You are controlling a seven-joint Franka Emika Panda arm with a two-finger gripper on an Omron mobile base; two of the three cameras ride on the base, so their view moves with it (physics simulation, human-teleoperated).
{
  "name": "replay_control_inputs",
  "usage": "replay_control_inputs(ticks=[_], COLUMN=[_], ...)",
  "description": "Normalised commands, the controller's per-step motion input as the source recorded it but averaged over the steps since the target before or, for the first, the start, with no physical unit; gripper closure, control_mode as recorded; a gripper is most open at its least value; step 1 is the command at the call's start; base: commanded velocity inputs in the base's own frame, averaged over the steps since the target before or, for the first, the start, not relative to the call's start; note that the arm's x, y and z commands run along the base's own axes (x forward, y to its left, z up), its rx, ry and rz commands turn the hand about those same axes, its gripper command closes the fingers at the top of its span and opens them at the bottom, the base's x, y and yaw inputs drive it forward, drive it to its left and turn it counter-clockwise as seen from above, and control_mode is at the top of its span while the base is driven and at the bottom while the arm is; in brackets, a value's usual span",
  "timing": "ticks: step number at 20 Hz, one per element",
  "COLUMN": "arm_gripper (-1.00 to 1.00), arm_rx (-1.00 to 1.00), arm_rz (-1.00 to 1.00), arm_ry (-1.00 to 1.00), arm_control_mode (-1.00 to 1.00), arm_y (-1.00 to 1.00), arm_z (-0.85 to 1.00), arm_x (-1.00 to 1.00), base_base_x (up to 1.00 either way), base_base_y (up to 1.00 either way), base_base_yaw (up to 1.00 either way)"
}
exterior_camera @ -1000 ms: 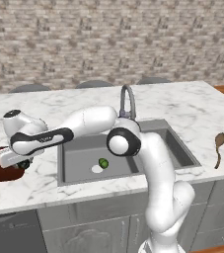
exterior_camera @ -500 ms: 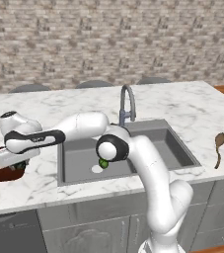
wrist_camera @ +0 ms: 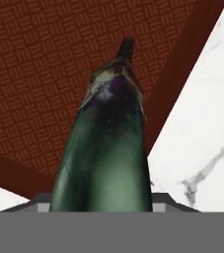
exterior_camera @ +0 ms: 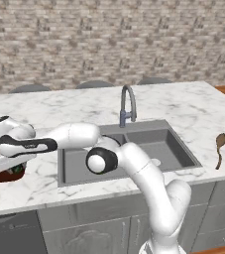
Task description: Pick up all produce items and place them in the sink. Turn on the sink faucet to wash them. Then turn the sink off and put them in the tray.
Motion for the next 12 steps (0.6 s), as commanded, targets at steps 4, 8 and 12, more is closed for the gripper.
replay_control_inputs(ticks=[4, 8, 12], arm_gripper=[1.0, 1.0, 1.0], arm_rx=[-0.02, -0.01, 0.0], arm_rz=[0.0, 0.0, 0.0], arm_ry=[0.01, 0.03, 0.02], arm_control_mode=[-1.0, -1.0, -1.0], arm_y=[0.05, 0.07, 0.13], arm_z=[-0.16, -0.23, -0.13], arm_x=[0.25, 0.21, 0.15], base_base_x=[0.0, 0.0, 0.0], base_base_y=[0.0, 0.0, 0.0], base_base_yaw=[0.0, 0.0, 0.0])
